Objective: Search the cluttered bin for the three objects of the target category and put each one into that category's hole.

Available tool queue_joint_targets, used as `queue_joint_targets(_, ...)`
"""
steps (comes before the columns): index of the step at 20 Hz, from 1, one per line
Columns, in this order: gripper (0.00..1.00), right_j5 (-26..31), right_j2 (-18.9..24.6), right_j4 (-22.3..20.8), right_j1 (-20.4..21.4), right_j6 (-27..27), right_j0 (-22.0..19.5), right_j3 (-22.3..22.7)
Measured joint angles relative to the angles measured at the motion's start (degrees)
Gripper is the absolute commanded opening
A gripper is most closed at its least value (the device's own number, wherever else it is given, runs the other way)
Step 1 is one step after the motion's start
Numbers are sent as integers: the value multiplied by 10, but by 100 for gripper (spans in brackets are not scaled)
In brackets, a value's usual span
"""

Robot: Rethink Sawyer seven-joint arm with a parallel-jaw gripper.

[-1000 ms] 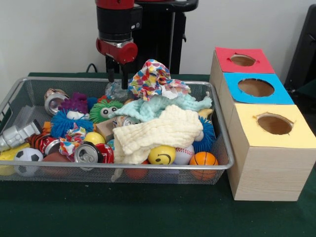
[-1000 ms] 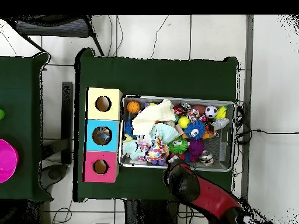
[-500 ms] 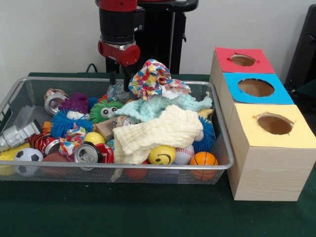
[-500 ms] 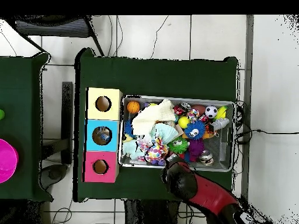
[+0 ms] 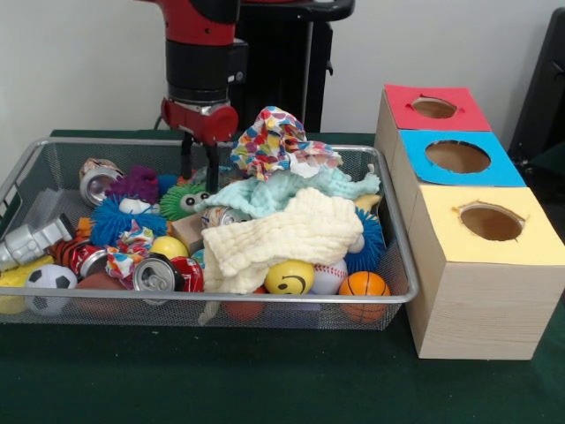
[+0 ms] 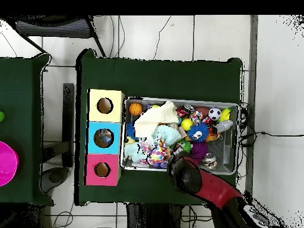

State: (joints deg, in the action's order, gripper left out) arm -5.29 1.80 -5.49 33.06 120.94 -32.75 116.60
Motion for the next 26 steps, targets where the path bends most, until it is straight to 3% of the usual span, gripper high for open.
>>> queue_joint_targets(6,100,-22,-2,-1,-38,0,13,-21)
queue_joint_targets(16,100,-24,-9,-1,-36,0,20,-22)
queue_joint_targets(26,100,48,-7,-2,-10,0,13,-11)
